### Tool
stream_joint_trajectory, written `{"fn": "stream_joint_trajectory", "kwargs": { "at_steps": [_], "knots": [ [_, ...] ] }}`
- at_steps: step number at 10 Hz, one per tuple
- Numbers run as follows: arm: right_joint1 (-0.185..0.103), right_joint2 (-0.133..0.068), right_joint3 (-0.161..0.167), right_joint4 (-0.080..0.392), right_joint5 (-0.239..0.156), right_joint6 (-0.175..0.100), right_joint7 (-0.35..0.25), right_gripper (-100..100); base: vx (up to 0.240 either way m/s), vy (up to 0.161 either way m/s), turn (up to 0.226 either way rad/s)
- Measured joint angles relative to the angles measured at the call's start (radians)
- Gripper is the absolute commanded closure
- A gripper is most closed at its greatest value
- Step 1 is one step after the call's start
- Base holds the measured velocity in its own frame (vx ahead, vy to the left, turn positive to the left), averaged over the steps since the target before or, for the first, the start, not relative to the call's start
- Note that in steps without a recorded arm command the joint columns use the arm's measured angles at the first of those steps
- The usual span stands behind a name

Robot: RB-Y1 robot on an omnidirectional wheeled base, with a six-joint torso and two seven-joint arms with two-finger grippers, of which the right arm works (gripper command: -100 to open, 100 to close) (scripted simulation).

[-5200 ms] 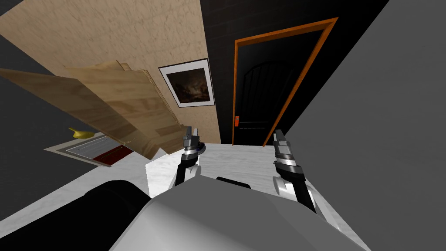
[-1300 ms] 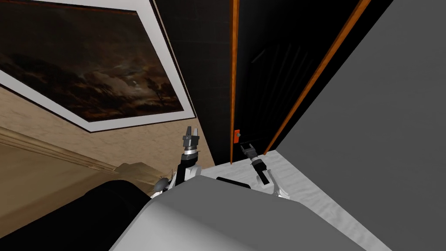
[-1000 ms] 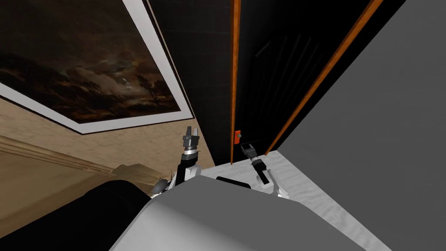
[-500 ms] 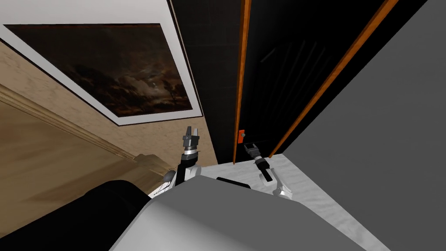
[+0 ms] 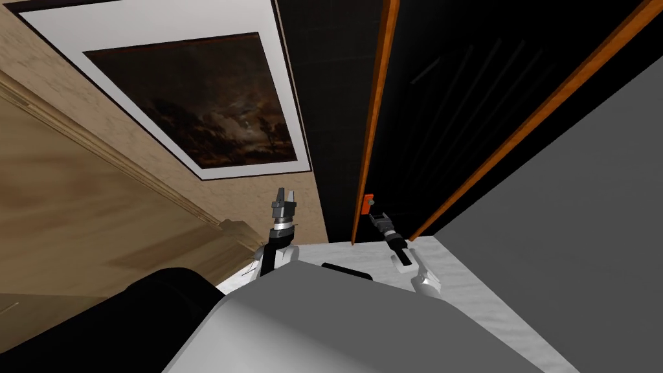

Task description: Pull the door open

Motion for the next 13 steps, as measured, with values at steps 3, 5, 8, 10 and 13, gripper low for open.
{"fn": "stream_joint_trajectory", "kwargs": {
  "at_steps": [3, 5, 8, 10, 13],
  "knots": [
    [-0.05, -0.027, -0.045, 0.086, -0.072, -0.015, 0.052, -100, 0.03, 0.035, 0.219],
    [-0.086, -0.052, -0.069, 0.133, -0.123, -0.013, 0.08, -100, 0.057, 0.031, 0.169],
    [-0.131, -0.078, -0.106, 0.199, -0.192, -0.011, 0.123, -100, 0.048, 0.024, 0.167],
    [-0.154, -0.098, -0.122, 0.228, -0.229, -0.009, 0.142, -100, 0.055, 0.017, 0.136],
    [-0.175, -0.116, -0.14, 0.26, -0.266, -0.007, 0.162, 100, 0.022, 0.004, 0.037]
  ]
}}
